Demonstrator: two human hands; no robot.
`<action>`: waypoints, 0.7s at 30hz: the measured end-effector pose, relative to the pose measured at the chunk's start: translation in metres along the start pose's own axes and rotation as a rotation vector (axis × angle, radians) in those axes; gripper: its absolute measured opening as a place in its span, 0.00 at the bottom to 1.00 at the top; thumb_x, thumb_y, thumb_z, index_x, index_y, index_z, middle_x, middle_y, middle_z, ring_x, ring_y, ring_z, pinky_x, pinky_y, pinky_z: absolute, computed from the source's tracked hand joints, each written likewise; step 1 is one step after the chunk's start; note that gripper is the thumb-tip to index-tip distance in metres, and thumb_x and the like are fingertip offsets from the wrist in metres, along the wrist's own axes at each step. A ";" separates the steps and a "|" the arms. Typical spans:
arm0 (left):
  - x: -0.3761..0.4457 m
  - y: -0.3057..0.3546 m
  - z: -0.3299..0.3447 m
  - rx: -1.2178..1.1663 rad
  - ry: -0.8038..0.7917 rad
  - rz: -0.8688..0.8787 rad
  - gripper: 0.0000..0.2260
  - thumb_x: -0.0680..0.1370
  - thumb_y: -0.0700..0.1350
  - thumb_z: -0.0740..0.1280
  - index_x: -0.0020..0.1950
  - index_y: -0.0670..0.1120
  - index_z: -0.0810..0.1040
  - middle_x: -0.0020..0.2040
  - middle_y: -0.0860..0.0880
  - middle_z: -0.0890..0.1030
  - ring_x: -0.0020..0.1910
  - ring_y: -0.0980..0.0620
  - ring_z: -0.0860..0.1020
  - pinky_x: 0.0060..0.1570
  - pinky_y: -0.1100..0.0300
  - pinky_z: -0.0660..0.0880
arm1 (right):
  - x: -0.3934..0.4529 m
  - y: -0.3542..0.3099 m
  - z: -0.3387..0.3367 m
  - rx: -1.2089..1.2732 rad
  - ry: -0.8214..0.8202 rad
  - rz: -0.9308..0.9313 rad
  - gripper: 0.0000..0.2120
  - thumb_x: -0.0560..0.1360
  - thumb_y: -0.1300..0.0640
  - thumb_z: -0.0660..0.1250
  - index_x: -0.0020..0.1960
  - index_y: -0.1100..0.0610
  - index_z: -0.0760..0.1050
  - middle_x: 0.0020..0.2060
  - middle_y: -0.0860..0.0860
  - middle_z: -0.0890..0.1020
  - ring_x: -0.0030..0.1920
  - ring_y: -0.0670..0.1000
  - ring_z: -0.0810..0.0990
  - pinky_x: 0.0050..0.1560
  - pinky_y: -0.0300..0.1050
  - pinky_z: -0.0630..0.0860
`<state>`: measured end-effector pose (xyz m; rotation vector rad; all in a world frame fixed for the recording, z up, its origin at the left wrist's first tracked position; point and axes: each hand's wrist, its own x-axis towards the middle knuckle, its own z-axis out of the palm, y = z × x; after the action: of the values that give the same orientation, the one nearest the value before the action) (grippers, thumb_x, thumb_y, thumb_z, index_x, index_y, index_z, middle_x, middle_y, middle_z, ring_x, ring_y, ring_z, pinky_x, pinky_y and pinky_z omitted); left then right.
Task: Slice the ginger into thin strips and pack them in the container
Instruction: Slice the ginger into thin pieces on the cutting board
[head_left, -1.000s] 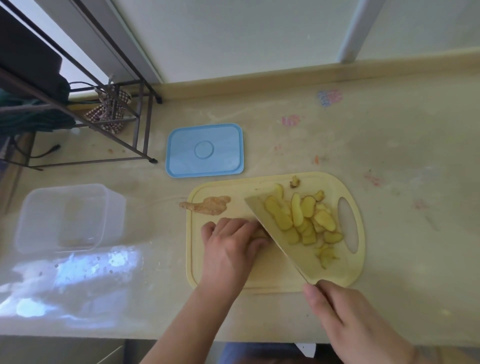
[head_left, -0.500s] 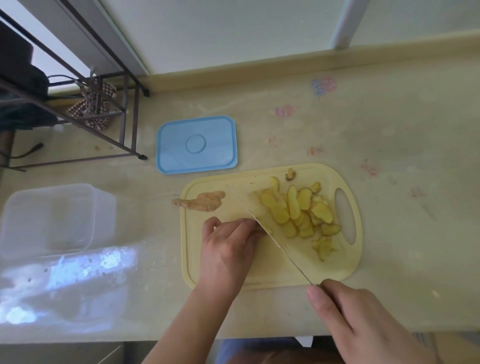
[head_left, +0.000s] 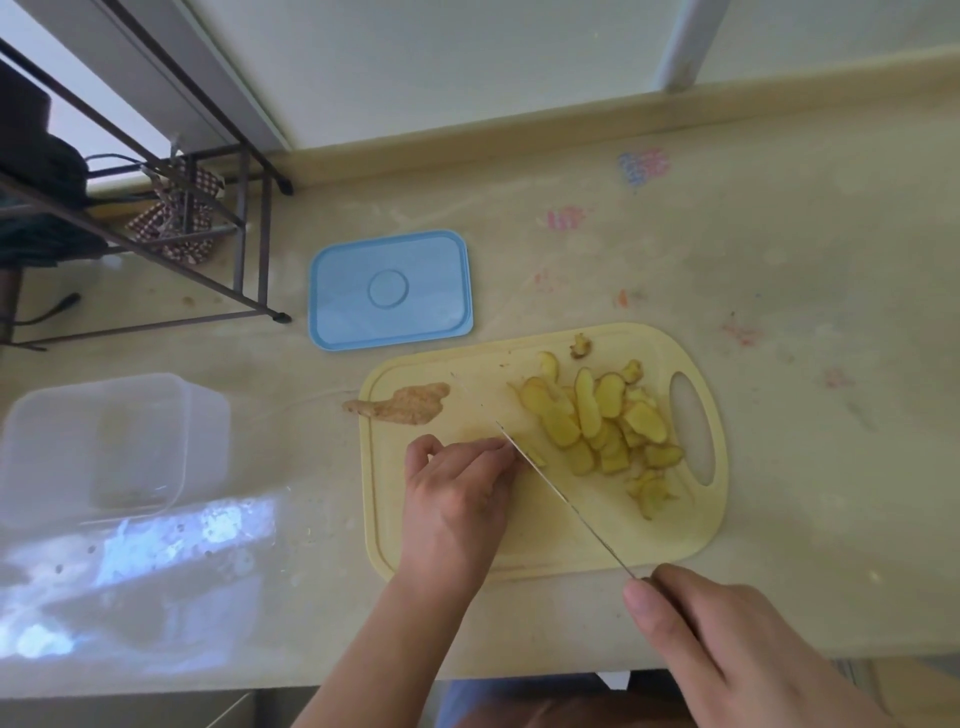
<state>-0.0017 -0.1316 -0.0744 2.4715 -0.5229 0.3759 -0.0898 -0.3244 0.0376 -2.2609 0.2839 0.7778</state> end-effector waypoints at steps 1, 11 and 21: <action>0.000 0.001 0.000 0.001 0.005 -0.003 0.14 0.78 0.42 0.61 0.39 0.45 0.85 0.38 0.53 0.84 0.37 0.56 0.77 0.46 0.52 0.68 | -0.001 0.000 0.000 -0.017 0.003 0.000 0.48 0.52 0.17 0.25 0.37 0.50 0.67 0.34 0.30 0.76 0.38 0.41 0.76 0.35 0.36 0.67; 0.005 0.005 -0.004 0.012 0.024 0.032 0.13 0.76 0.39 0.61 0.38 0.46 0.84 0.32 0.52 0.80 0.34 0.55 0.70 0.43 0.50 0.71 | 0.002 0.002 0.004 -0.095 0.022 -0.004 0.44 0.55 0.18 0.25 0.36 0.49 0.65 0.39 0.25 0.73 0.40 0.43 0.76 0.38 0.39 0.70; 0.003 0.002 -0.002 0.016 -0.012 0.043 0.14 0.75 0.37 0.60 0.42 0.46 0.86 0.42 0.53 0.86 0.37 0.52 0.82 0.46 0.51 0.69 | 0.024 -0.003 0.007 0.014 -0.005 -0.078 0.28 0.71 0.30 0.40 0.32 0.51 0.64 0.31 0.38 0.76 0.32 0.45 0.73 0.32 0.38 0.66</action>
<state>0.0002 -0.1328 -0.0710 2.4819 -0.5813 0.3846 -0.0728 -0.3168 0.0212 -2.2427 0.1974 0.7389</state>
